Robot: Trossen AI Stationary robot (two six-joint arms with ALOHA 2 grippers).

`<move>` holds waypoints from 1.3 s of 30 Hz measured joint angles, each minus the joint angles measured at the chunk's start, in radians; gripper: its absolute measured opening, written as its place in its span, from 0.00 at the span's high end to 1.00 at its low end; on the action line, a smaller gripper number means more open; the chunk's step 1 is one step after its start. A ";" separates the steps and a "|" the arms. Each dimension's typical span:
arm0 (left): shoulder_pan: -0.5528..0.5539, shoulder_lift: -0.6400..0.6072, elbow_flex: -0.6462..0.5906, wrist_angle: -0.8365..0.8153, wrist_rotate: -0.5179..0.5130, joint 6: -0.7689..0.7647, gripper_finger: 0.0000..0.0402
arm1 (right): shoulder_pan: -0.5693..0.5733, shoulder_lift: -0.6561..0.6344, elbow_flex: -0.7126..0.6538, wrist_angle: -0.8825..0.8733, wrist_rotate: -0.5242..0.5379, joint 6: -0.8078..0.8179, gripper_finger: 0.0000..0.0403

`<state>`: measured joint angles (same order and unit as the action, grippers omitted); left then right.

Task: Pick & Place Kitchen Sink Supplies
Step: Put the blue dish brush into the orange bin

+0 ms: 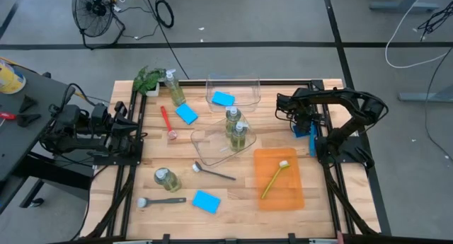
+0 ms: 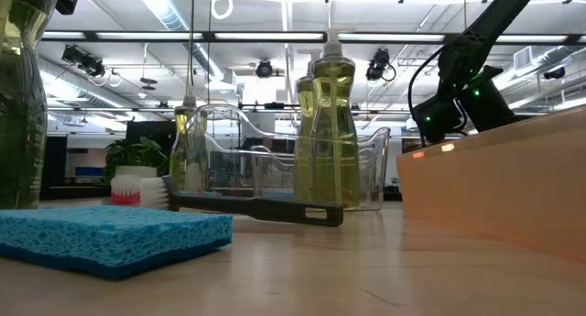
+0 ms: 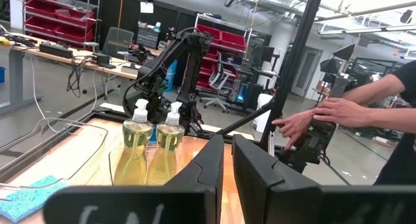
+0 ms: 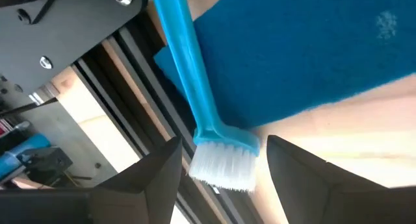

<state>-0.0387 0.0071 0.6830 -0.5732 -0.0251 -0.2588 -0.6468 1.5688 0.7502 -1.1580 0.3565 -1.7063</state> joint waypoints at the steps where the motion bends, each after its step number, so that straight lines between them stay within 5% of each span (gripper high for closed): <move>1: 0.000 0.000 0.000 0.000 0.000 0.000 0.91 | 0.000 0.000 0.000 0.000 -0.006 -0.011 0.44; 18: 0.000 0.000 0.000 0.000 0.000 0.000 0.91 | -0.059 0.000 0.000 0.026 -0.078 -0.102 0.48; 35: 0.000 0.000 0.000 0.000 0.000 0.000 0.91 | -0.078 -0.004 0.003 0.050 -0.073 -0.050 0.95; 39: 0.000 0.000 0.000 0.000 0.000 0.000 0.91 | -0.078 -0.004 0.002 0.047 -0.062 -0.032 0.99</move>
<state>-0.0383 0.0071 0.6830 -0.5732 -0.0254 -0.2588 -0.7244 1.5650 0.7527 -1.1107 0.2943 -1.7384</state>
